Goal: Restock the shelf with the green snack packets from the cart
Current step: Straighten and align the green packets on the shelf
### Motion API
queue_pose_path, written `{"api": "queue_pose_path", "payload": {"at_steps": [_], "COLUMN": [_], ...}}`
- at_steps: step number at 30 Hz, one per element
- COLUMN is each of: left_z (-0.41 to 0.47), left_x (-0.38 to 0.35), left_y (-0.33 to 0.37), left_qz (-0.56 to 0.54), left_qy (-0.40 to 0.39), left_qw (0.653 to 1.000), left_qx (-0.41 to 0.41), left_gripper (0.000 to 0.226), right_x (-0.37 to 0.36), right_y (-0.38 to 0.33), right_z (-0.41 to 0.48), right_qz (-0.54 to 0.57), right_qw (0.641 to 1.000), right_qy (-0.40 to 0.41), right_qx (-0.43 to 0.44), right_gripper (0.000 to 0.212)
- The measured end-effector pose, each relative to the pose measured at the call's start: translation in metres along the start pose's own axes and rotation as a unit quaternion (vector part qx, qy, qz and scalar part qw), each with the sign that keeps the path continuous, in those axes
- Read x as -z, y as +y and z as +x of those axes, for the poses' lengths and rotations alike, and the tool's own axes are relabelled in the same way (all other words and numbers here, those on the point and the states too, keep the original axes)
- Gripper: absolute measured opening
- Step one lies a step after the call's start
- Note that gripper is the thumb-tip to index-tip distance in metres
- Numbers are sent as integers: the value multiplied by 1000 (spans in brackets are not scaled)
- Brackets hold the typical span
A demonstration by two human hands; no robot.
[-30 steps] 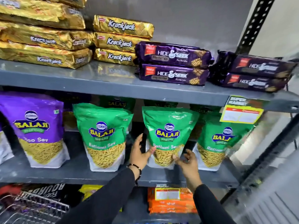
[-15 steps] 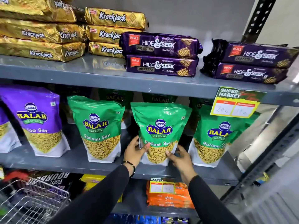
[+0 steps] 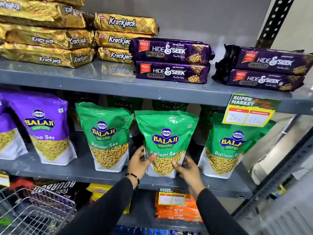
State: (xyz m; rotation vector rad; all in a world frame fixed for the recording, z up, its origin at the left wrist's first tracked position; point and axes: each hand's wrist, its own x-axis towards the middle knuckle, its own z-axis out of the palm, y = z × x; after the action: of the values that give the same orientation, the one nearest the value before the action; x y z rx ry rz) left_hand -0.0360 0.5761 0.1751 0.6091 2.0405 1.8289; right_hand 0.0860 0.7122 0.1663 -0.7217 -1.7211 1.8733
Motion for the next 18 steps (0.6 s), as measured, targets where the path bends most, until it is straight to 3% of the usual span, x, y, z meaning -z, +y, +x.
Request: {"api": "queue_pose_path", "payload": {"at_steps": [3, 6, 9, 12, 15, 18], "left_z": [-5, -17, -36, -53, -54, -45], "left_x": [-4, -10, -26, -63, -106, -148], "left_y": [1, -3, -2, 10, 16, 27], "left_qz": [-24, 4, 101, 108, 104, 88], "left_qy": [3, 107, 168, 53, -50, -99], "left_qw": [1000, 994, 974, 980, 976, 980], "left_qx": [4, -18, -109, -157, -182, -150], "left_gripper": [48, 63, 48, 32, 35, 48], "right_x": [1, 5, 22, 60, 103, 146], "right_y": [1, 2, -1, -4, -10, -12], "right_z": [-1, -2, -6, -10, -15, -15], "right_qz": [3, 3, -26, -38, -34, -31], "right_qw": [1000, 1000, 997, 989, 977, 964], "right_qy": [-6, -2, 51, 107, 166, 225], "right_qx": [2, 14, 45, 94, 126, 142], "right_gripper": [26, 30, 37, 23, 28, 35]}}
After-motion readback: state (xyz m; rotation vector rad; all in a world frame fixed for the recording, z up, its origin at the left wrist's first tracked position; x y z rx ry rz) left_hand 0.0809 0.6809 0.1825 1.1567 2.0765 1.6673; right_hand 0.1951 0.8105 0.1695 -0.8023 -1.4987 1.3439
